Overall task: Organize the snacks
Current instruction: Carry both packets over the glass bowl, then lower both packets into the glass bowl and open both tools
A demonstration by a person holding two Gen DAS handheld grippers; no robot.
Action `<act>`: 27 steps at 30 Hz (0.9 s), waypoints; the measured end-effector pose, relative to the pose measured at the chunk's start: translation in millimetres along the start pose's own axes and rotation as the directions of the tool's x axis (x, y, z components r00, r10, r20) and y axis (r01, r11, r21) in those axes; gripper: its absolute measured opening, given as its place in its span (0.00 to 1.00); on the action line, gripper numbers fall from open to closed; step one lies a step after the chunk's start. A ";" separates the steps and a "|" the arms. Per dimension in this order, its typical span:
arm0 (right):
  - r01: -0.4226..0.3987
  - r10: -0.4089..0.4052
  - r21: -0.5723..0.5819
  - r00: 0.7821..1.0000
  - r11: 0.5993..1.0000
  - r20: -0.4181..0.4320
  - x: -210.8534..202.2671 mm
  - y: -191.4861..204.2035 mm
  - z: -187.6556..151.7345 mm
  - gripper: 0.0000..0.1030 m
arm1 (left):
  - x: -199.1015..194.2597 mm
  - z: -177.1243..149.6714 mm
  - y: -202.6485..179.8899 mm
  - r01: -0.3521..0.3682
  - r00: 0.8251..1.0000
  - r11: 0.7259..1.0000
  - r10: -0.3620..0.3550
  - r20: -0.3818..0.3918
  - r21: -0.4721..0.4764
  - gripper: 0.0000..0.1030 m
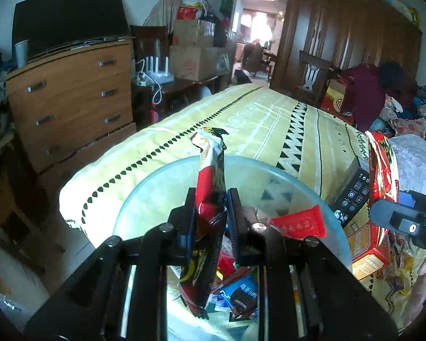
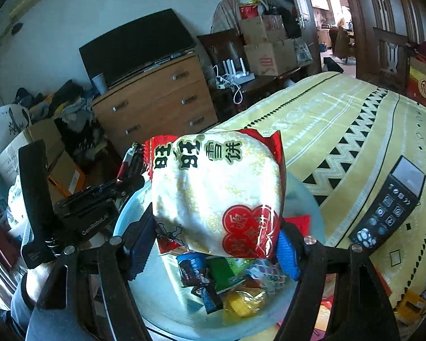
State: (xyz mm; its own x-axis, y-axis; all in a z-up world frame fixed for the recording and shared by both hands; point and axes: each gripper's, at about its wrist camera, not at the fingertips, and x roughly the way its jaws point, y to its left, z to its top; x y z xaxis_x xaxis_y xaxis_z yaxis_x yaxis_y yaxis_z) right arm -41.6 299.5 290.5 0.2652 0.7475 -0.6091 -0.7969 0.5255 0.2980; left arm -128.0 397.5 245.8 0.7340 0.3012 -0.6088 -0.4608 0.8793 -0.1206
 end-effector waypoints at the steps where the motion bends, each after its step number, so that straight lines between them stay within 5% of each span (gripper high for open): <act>1: 0.001 -0.001 0.000 1.000 1.000 -0.001 1.2 -0.7 0.1 0.75 | -1.8 -1.4 1.0 0.000 1.000 1.000 0.000 -0.002 0.001 0.20; 27: 0.002 -0.002 -0.008 1.000 1.000 -0.016 5.1 -1.6 -3.3 0.75 | -1.0 -2.4 4.7 0.020 1.000 1.000 -0.020 -0.006 0.000 0.20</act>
State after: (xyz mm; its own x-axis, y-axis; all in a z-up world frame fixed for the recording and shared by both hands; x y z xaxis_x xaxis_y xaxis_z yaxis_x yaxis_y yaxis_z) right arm -40.8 301.1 284.6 0.2584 0.7397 -0.6214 -0.8006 0.5240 0.2908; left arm -132.1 400.4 244.0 0.7400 0.2818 -0.6107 -0.4462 0.8851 -0.1323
